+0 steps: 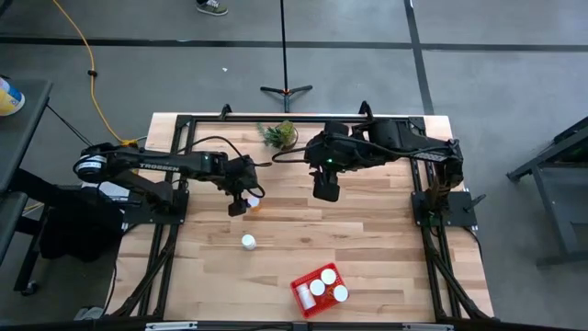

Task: Pick and place pill bottles into a basket
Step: Put the orange pill bottle into the red bin

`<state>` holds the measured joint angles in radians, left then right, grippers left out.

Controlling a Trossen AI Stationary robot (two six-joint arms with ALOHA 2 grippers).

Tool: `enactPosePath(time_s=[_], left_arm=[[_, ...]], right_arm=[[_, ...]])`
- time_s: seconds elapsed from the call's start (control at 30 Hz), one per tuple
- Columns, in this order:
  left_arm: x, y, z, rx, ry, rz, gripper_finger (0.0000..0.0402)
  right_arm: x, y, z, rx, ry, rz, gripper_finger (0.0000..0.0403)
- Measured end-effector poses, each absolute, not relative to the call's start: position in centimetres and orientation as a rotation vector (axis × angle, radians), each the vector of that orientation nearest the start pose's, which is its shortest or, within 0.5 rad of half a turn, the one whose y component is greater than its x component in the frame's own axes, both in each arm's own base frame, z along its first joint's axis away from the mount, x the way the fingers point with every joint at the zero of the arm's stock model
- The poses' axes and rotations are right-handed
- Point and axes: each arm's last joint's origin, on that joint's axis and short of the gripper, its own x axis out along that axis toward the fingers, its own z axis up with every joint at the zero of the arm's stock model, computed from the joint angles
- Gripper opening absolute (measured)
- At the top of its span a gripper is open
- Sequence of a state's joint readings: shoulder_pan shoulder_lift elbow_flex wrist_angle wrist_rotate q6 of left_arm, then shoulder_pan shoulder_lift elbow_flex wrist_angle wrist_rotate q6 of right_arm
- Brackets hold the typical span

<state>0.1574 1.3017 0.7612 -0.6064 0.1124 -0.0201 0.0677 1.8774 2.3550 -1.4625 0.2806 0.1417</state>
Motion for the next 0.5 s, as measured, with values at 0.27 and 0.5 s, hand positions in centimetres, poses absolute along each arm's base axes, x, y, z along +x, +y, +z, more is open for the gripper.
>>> enactPosePath(time_s=[0.27,0.5], left_arm=[[23.10,3.33,19.51,-0.171,1.117,0.051,0.0362],[23.21,3.26,19.33,-0.192,1.120,0.028,0.0362]], right_arm=[[34.15,1.51,44.09,-0.043,0.964,-0.265,0.0232],[34.12,1.52,44.08,-0.044,0.967,-0.264,0.0232]])
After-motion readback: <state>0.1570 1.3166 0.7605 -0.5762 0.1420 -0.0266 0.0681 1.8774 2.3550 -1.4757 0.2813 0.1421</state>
